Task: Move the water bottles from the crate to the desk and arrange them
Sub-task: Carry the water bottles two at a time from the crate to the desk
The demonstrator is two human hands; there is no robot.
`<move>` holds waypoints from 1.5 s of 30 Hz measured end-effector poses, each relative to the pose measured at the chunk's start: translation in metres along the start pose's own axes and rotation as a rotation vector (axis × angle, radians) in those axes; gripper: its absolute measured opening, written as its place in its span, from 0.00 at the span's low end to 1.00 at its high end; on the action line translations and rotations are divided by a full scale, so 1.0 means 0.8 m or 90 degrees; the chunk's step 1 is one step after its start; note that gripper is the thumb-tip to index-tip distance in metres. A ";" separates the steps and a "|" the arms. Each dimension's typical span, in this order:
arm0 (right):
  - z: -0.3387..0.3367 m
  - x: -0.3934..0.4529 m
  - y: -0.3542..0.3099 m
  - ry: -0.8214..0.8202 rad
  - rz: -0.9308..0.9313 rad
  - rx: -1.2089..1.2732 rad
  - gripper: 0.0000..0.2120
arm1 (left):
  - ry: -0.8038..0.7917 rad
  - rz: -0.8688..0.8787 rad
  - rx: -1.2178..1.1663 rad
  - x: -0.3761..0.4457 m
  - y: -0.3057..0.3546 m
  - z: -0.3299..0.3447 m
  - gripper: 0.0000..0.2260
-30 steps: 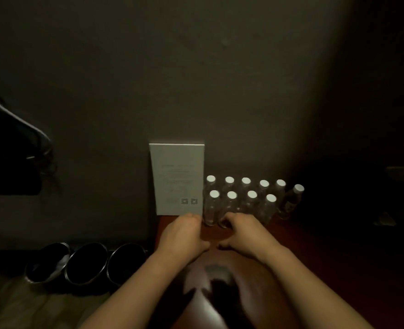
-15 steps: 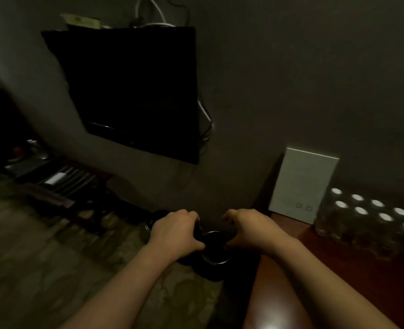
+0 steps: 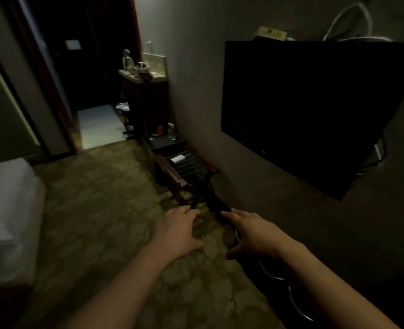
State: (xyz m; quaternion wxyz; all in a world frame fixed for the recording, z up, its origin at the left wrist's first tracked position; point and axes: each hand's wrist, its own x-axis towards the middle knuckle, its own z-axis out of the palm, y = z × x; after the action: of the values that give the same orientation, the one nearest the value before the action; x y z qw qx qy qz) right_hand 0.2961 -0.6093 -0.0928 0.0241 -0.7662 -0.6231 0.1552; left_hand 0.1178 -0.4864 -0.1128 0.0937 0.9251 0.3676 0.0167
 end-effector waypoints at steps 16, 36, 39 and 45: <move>-0.053 0.417 -0.037 -0.027 -0.225 -0.030 0.51 | 0.050 -0.222 0.011 0.234 -0.224 -0.028 0.41; -0.092 0.899 -0.236 -0.053 -0.246 -0.031 0.49 | 0.084 -0.246 -0.007 0.502 -0.658 -0.106 0.38; -0.100 0.970 -0.266 -0.053 -0.199 0.018 0.49 | 0.073 -0.223 -0.010 0.556 -0.733 -0.132 0.38; -0.136 1.094 -0.289 -0.043 -0.140 0.050 0.48 | 0.058 -0.151 0.026 0.670 -0.838 -0.176 0.36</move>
State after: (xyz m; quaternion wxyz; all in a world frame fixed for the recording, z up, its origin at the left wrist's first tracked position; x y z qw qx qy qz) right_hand 0.2600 0.3014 -0.1176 0.0501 -0.6860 -0.6972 0.2020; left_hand 0.0408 0.3797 -0.1193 0.0592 0.8751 0.4786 0.0401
